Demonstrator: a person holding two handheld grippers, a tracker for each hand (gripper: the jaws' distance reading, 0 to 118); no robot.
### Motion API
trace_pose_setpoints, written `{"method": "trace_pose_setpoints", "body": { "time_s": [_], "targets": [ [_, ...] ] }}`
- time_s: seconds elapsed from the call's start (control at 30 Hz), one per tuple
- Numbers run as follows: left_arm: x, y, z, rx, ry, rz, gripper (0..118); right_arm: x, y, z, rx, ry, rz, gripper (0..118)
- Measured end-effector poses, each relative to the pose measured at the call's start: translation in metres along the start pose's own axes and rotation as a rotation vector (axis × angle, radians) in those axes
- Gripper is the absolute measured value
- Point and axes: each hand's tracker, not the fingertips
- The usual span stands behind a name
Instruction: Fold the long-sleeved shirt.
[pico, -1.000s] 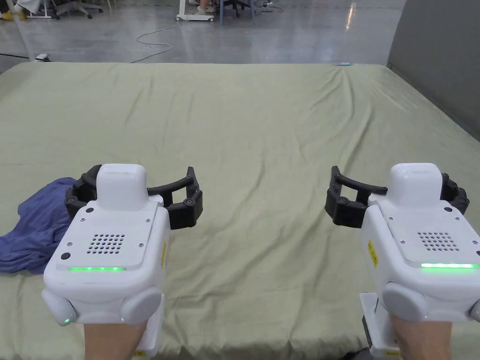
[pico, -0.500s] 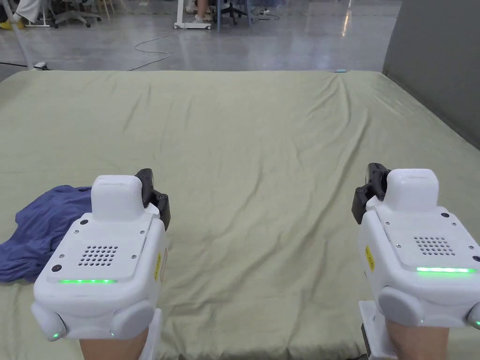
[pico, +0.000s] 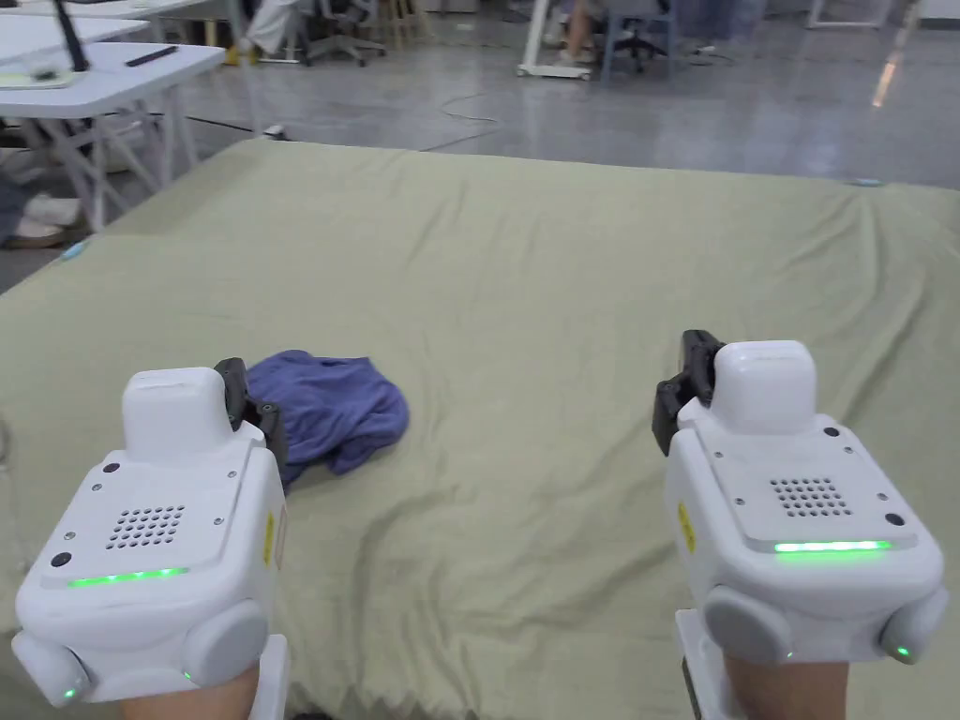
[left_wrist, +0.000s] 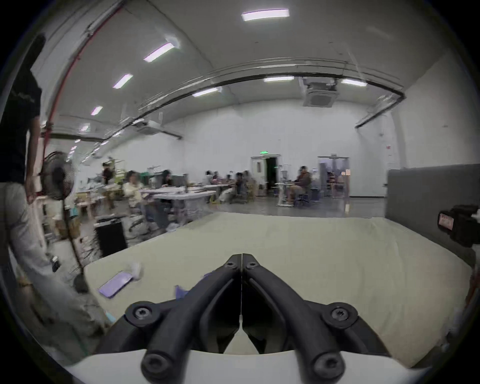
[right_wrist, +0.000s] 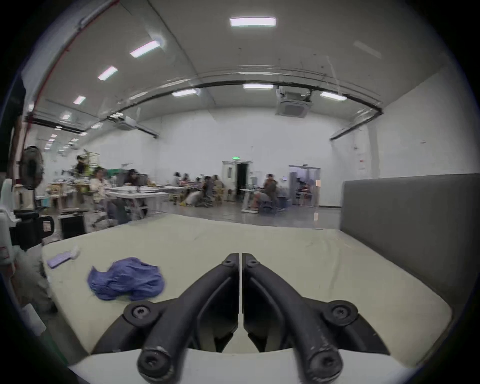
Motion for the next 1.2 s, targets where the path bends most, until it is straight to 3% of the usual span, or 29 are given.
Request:
{"method": "trace_pose_setpoints", "body": {
  "time_s": [0.2, 0.4, 0.5, 0.53, 0.57, 0.6, 0.63, 0.67, 0.77, 0.9, 1.0, 1.03, 1.07, 1.1, 1.13, 1.17, 1.2],
  "targets": [
    [-0.038, 0.003, 0.013, -0.006, 0.133, -0.03, 0, -0.064, 0.005, -0.023, -0.001, 0.142, -0.012, 0],
    [-0.046, -0.003, -0.011, -0.181, 0.135, 0.003, 0, -0.072, -0.002, -0.032, -0.021, 0.194, -0.005, 0],
    [-0.05, -0.001, -0.045, -0.333, 0.107, 0.09, 0, -0.071, -0.007, -0.036, -0.035, 0.187, 0.003, 0],
    [-0.052, -0.001, -0.063, -0.384, 0.08, 0.127, 6, -0.07, -0.01, -0.037, -0.039, 0.184, 0.003, 0],
    [-0.054, -0.002, -0.078, -0.412, 0.069, 0.164, 22, -0.068, -0.011, -0.039, -0.045, 0.186, 0.002, 0],
    [-0.054, -0.004, -0.101, -0.478, 0.048, 0.164, 54, -0.067, -0.013, -0.042, -0.057, 0.189, -0.001, 0],
    [-0.053, -0.011, -0.125, -0.548, 0.025, 0.174, 103, -0.066, -0.016, -0.044, -0.069, 0.184, -0.004, 0],
    [-0.052, -0.018, -0.146, -0.583, 0.019, 0.145, 118, -0.065, -0.018, -0.046, -0.076, 0.181, -0.006, 0],
    [-0.045, -0.043, -0.202, -0.613, 0.006, 0.075, 118, -0.068, -0.025, -0.054, -0.103, 0.179, -0.005, 0],
    [-0.045, -0.093, -0.273, -0.818, 0.018, 0.007, 118, -0.077, -0.033, -0.063, -0.142, 0.168, 0.054, 0],
    [-0.045, -0.12, -0.294, -0.84, 0.02, -0.043, 118, -0.078, -0.033, -0.064, -0.141, 0.164, 0.058, 0],
    [-0.045, -0.127, -0.3, -0.86, 0.042, -0.056, 113, -0.078, -0.033, -0.066, -0.14, 0.159, 0.055, 0],
    [-0.044, -0.13, -0.304, -0.865, 0.056, -0.06, 99, -0.076, -0.032, -0.065, -0.141, 0.161, 0.05, 0],
    [-0.05, -0.132, -0.303, -0.857, 0.058, -0.044, 72, -0.075, -0.032, -0.067, -0.143, 0.171, 0.049, 0],
    [-0.053, -0.131, -0.302, -0.832, 0.036, 0.03, 9, -0.075, -0.031, -0.069, -0.143, 0.171, 0.053, 0],
    [-0.056, -0.128, -0.303, -0.827, -0.009, 0.147, 1, -0.076, -0.031, -0.07, -0.143, 0.166, 0.06, 0],
    [-0.054, -0.124, -0.302, -0.83, 0.019, 0.166, 1, -0.075, -0.031, -0.07, -0.143, 0.166, 0.063, 0]
  ]
}}
